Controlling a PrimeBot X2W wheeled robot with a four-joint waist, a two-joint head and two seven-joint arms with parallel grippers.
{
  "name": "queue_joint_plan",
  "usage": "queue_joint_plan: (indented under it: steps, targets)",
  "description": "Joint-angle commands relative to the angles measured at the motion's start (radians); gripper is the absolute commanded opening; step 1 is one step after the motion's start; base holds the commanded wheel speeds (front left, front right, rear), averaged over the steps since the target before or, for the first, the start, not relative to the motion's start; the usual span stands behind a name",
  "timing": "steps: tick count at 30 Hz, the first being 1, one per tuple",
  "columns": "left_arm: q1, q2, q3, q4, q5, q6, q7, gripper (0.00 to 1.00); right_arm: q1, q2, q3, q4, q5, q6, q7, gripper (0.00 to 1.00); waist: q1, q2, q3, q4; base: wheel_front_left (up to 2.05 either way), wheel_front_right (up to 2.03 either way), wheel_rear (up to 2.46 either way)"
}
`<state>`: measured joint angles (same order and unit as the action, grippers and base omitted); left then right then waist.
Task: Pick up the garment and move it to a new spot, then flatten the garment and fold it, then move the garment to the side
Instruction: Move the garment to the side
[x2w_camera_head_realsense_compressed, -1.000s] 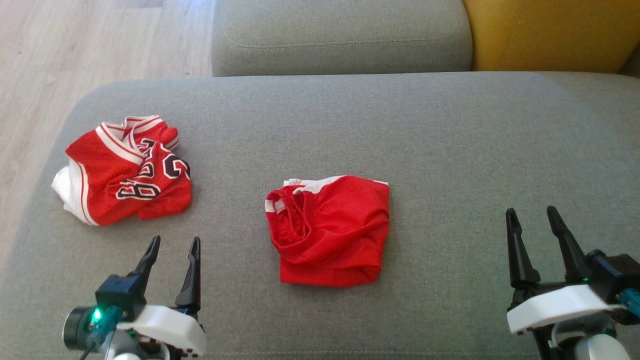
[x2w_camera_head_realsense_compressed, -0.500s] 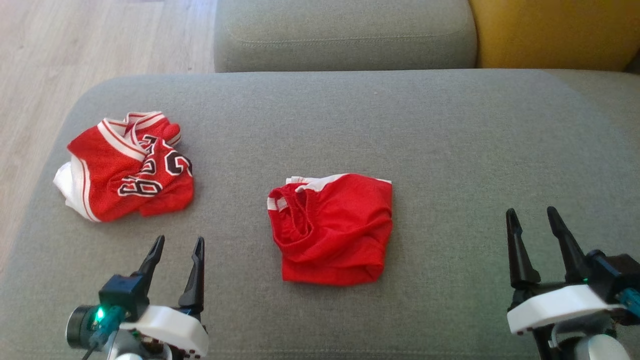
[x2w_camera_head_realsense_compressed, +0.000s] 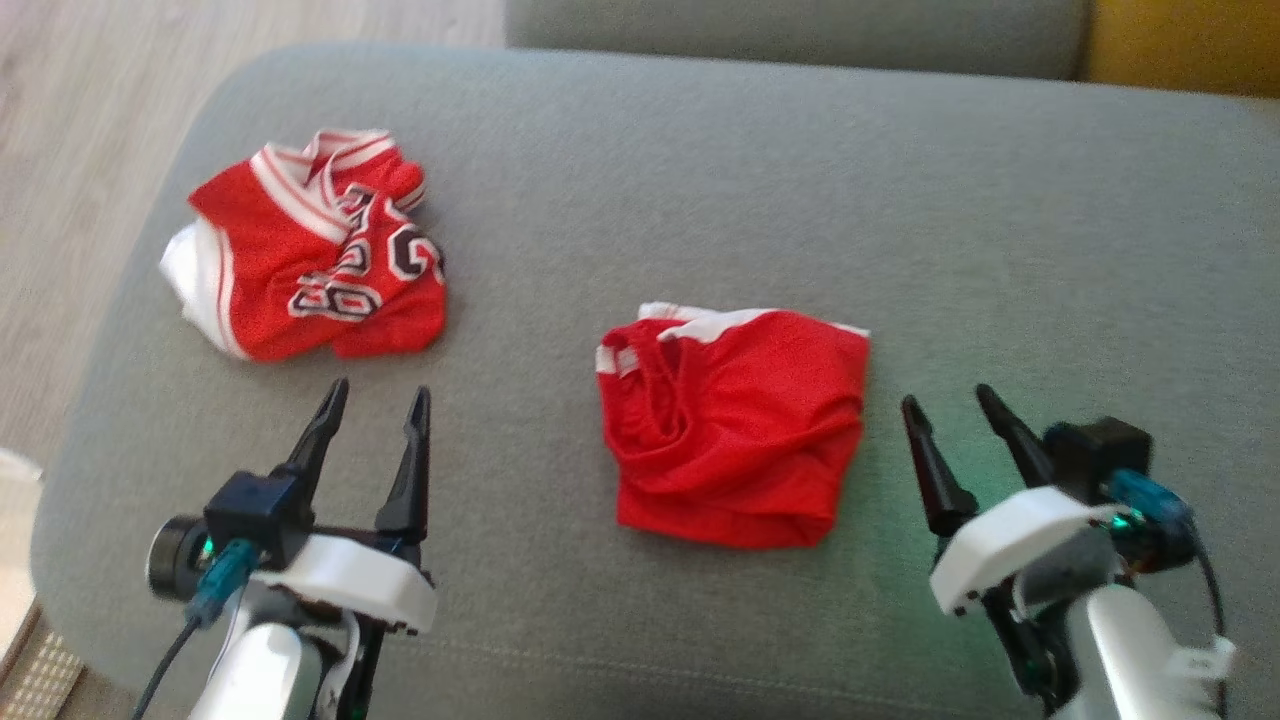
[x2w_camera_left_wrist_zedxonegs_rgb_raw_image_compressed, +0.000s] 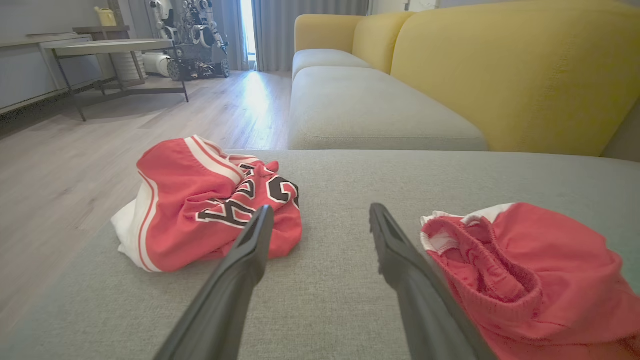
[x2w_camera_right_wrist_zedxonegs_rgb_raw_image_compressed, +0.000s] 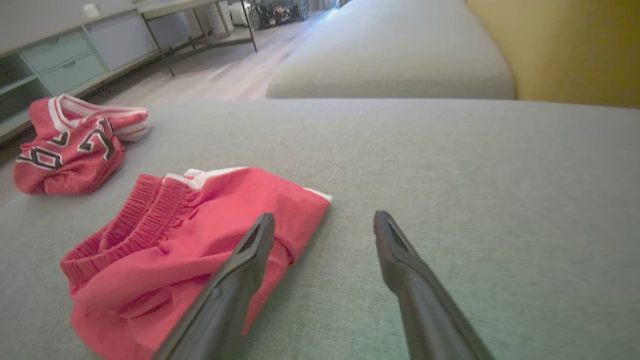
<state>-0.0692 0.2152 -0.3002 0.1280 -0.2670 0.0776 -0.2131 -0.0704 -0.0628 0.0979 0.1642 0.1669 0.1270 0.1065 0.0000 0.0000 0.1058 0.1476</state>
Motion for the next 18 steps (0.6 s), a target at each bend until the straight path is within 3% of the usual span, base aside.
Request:
queue_joint_plan:
  steps: [1, 8, 15, 16, 17, 18]
  targets:
    - [-0.059, 0.008, 0.032, -0.025, -0.007, -0.005, -0.012, 1.00, -0.045, -0.002, 0.033, -0.012, -0.001, 0.004, 0.012, 1.00, 0.0000, 0.0000, 0.047, 0.044, 0.00, 0.00, 0.00]
    - [-0.114, -0.017, 0.022, 0.013, -0.006, -0.020, -0.035, 1.00, -0.118, 0.005, 0.071, 0.143, 0.020, 0.004, 0.077, 1.00, 0.0000, 0.0000, 0.094, 0.099, 0.00, 0.00, 0.00]
    - [-0.126, -0.029, 0.029, 0.039, -0.006, -0.024, -0.045, 1.00, -0.128, 0.010, 0.100, 0.219, 0.061, 0.004, 0.146, 1.00, 0.0000, 0.0000, 0.094, 0.105, 0.00, 0.00, 0.00]
    - [-0.126, -0.029, 0.030, 0.040, -0.006, -0.025, -0.046, 1.00, -0.132, 0.010, 0.110, 0.225, 0.067, 0.004, 0.154, 0.44, 0.0000, 0.0000, 0.094, 0.103, 0.00, 0.00, 0.00]
    - [-0.127, -0.029, 0.030, 0.041, -0.005, -0.026, -0.046, 1.00, -0.136, 0.010, 0.117, 0.229, 0.071, 0.004, 0.158, 0.00, 0.0000, 0.0000, 0.094, 0.101, 0.00, 0.00, 0.00]
    - [-0.128, -0.030, 0.030, 0.042, -0.003, -0.027, -0.047, 1.00, -0.141, 0.011, 0.123, 0.233, 0.073, 0.004, 0.162, 0.00, 0.0000, 0.0000, 0.094, 0.098, 0.00, 0.00, 0.00]
